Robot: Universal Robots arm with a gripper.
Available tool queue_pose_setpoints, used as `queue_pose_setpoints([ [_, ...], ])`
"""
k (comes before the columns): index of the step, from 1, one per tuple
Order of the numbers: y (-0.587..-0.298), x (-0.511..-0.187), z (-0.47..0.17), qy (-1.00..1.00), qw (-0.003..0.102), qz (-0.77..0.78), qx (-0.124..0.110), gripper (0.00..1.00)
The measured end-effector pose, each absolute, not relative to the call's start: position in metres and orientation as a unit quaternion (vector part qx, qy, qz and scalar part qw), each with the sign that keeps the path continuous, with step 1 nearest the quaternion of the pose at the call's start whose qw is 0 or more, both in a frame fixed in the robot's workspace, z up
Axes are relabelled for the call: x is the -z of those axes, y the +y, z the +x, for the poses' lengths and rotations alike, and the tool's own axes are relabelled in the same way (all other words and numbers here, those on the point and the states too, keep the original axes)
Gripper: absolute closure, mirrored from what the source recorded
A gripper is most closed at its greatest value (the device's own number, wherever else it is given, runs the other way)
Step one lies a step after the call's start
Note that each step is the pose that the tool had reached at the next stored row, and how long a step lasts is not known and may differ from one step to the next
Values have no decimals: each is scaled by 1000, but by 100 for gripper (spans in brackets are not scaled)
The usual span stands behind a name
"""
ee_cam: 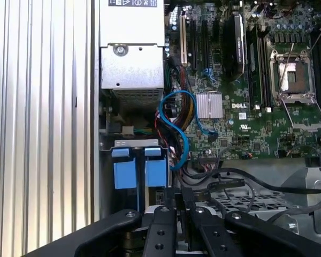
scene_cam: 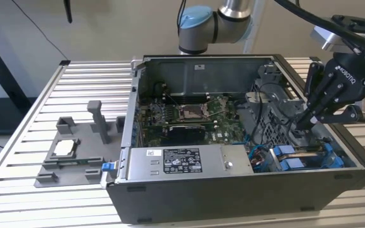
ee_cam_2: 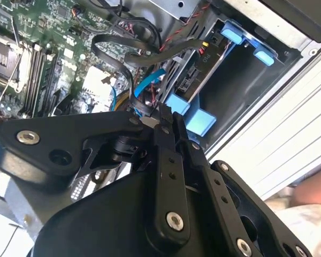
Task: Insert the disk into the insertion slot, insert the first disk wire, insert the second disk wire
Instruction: 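Insert the second disk wire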
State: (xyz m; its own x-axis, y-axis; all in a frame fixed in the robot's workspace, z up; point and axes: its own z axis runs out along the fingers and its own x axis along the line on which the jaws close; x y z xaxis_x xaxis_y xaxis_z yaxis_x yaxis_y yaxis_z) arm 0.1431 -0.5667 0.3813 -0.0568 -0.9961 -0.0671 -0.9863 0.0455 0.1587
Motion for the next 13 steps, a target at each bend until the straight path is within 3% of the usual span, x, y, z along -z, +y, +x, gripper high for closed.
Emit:
queue_pose_setpoints([
  [5, -567, -380, 143, -723, 29, 686, 79, 84],
  [13, -569, -374, 143, -723, 13, 688, 63, 84],
])
